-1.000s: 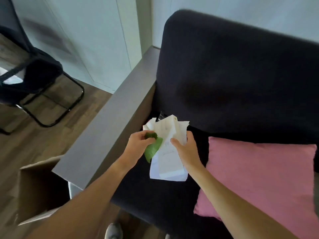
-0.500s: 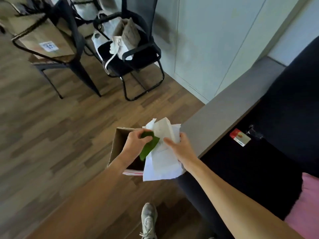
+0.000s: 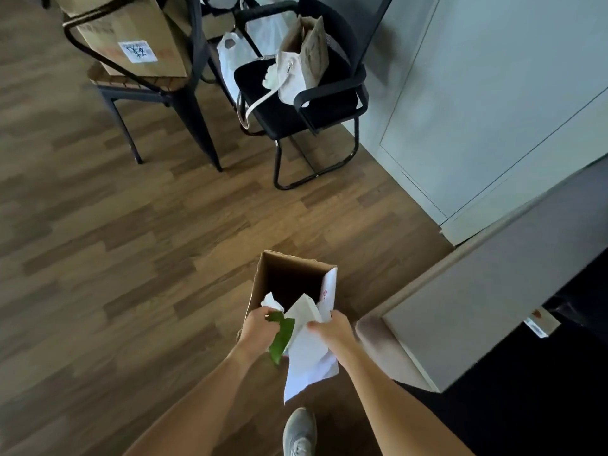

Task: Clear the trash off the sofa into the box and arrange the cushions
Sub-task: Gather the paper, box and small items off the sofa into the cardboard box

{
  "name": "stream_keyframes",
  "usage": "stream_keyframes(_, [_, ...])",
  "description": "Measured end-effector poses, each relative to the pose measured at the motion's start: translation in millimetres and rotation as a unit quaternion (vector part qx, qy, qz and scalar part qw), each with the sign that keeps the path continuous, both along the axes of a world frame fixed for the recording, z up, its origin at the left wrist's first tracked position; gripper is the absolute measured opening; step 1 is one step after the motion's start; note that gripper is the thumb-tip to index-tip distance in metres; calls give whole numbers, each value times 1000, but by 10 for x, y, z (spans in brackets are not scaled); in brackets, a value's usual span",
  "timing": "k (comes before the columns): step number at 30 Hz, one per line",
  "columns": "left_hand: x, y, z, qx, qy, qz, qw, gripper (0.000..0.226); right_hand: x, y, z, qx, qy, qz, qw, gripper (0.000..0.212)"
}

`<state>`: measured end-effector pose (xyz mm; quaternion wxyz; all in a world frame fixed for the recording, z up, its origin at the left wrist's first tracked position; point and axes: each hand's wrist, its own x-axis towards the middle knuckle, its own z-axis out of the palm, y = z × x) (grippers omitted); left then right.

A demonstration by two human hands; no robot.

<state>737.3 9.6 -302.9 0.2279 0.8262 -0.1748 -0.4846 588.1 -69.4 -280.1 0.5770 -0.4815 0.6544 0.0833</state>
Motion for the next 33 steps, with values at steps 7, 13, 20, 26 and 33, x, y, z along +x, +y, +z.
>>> stream_keyframes(7, [133, -268, -355, -16, 0, -42, 999, 43, 71, -334, -35, 61, -79, -57, 993, 22])
stream_keyframes(13, [33, -625, 138, -65, -1, -69, 995, 22, -106, -601, 187, -37, -84, -87, 992, 37])
stream_keyframes(20, [-633, -1268, 961, -161, 7, -150, 976, 19, -1010, -989, 959, -219, -115, -177, 953, 13])
stream_keyframes(26, [-1789, -1722, 1356, -197, 75, -238, 948, 25, -2482, -1177, 1113, -275, -80, -288, 914, 13])
stream_keyframes(33, [-3442, -2077, 1281, -175, 133, -314, 924, 20, -4111, -1449, 561, -246, 49, -299, 921, 17])
